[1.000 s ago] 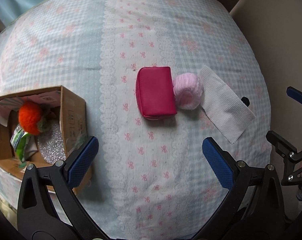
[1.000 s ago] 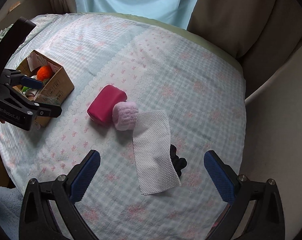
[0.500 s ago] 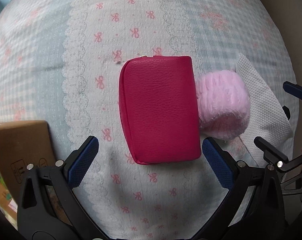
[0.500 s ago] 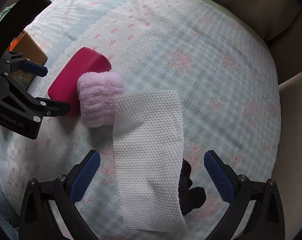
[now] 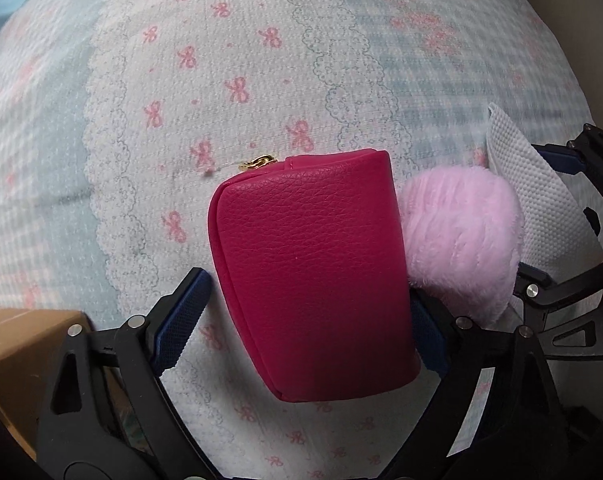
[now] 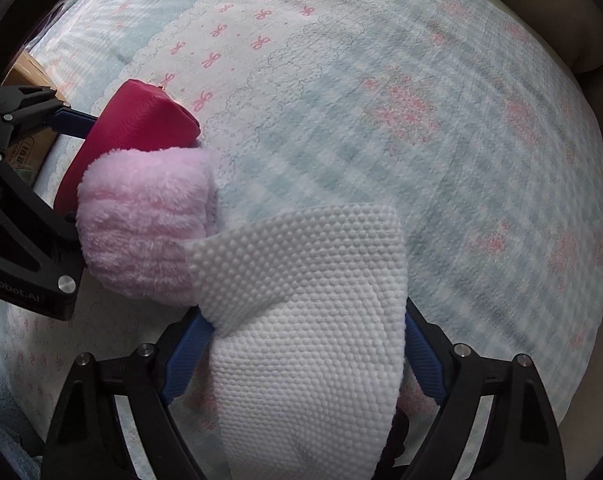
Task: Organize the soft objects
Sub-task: 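Grasp the pink pouch with the left tool while the right tool grasps the white towel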
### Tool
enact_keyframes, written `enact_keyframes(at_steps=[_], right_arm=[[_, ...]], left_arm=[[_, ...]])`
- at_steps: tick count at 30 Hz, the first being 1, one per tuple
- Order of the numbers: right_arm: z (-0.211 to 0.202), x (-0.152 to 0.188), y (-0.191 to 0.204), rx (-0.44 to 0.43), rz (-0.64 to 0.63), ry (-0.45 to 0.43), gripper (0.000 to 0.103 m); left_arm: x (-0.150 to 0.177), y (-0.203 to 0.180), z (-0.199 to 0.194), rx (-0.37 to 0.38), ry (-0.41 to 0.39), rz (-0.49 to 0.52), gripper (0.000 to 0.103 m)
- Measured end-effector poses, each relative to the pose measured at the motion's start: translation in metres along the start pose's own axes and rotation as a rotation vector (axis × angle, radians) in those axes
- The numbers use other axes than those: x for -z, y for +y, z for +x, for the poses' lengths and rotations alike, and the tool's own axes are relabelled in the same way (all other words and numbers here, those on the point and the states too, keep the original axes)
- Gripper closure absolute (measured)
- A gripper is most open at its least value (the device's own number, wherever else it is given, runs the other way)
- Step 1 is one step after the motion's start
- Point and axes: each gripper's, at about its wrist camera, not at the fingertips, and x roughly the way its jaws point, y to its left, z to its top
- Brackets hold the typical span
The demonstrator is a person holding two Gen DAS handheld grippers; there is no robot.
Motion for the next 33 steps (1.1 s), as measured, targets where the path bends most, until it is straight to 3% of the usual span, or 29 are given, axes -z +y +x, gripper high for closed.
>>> enact_keyframes(at_steps=[3,8,12,16,26,33], right_arm=[[-0.003,0.001,-0.001,0.008,-0.004,-0.001,0.032],[-0.005,0.001,-0.004,0.010,-0.012,0.011,0.047],[-0.010,0.003,-0.009,0.008,0.000,0.007,0.070],[-0.014,0.001,-0.018,0.008,0.029,0.003,0.085],[-0.046,0.002,-0.064,-0.085,0.204,-0.094,0.090],[-0.090,0.017,-0.077,-0.121,0.294,-0.190,0.090]], left_arm=[[0.003,-0.004,-0.004,0.009,0.000,0.013,0.033],[0.015,0.007,-0.009,0.034,0.002,0.009,0.038],[0.025,0.014,-0.010,0.038,-0.010,0.016,0.044],[0.029,0.020,-0.014,0.043,-0.016,0.002,0.049],[0.037,0.031,-0.032,0.043,-0.039,-0.031,0.057],[0.045,0.023,-0.077,0.043,-0.088,-0.035,0.058]])
